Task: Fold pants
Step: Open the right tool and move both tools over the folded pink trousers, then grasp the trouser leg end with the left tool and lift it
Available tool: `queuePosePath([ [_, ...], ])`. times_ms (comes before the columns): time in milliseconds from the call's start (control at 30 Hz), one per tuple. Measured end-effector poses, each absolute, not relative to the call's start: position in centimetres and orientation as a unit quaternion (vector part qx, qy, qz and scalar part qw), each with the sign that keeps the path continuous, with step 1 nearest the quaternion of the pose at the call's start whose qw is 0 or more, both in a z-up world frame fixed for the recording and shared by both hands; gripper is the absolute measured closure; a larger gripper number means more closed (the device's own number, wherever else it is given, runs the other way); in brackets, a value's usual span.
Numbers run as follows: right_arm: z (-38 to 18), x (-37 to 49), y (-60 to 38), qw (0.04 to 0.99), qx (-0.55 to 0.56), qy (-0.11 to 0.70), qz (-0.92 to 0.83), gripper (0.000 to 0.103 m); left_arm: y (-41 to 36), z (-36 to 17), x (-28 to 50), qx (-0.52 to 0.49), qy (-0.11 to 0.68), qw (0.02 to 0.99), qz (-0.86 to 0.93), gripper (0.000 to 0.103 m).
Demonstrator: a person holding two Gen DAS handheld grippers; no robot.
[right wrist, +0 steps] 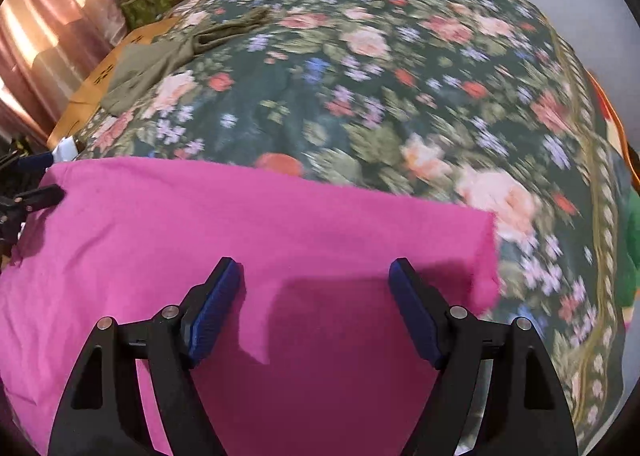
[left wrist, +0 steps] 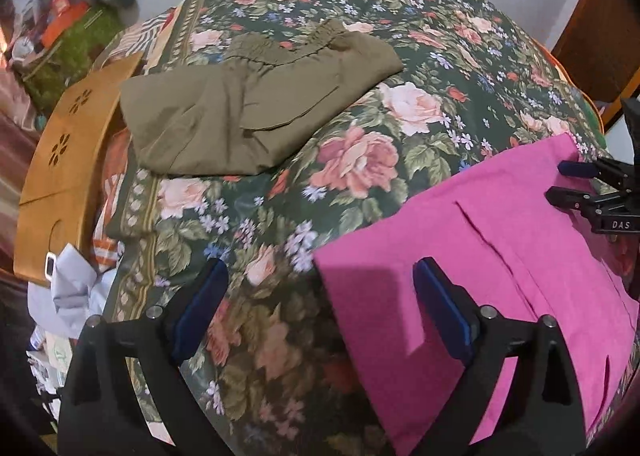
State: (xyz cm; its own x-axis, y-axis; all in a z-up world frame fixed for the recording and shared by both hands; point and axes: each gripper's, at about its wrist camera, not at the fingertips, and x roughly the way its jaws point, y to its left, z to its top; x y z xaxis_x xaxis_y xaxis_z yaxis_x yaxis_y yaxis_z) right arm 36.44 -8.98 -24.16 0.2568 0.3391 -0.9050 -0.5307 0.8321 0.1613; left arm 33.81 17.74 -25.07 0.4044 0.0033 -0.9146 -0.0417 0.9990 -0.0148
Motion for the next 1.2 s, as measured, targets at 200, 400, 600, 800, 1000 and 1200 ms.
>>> queuePosePath([
  [200, -23.5, 35.3, -10.2, 0.792, -0.122, 0.548, 0.238, 0.028, 18.4, -24.6, 32.1, 0.004, 0.544, 0.838, 0.042, 0.008],
  [400, -19.7, 32.4, -8.9, 0.808, -0.119, 0.508, 0.274, 0.028, 18.5, -22.5, 30.3, 0.009, 0.519, 0.852, 0.066, 0.008],
  [600, -16.7, 28.7, -5.5, 0.803, -0.106, 0.48, 0.336, 0.024, 18.0, -18.0, 28.0, -0.028, 0.462, 0.884, 0.068, 0.008],
  [800, -18.7, 26.1, -4.1, 0.779, -0.097, 0.506, 0.356, 0.024, 16.3, -17.3, 26.0, -0.051, 0.466, 0.882, 0.037, 0.008],
  [1000, -20.0, 24.2, -5.8, 0.784, -0.08, 0.524, 0.323, 0.017, 14.6, -18.4, 23.4, -0.055, 0.485, 0.873, 0.029, 0.008],
  [1200, -19.6, 22.6, -7.5, 0.788, -0.052, 0.524, 0.318, 0.016, 14.1, -19.0, 20.8, -0.101, 0.493, 0.864, 0.02, 0.008],
])
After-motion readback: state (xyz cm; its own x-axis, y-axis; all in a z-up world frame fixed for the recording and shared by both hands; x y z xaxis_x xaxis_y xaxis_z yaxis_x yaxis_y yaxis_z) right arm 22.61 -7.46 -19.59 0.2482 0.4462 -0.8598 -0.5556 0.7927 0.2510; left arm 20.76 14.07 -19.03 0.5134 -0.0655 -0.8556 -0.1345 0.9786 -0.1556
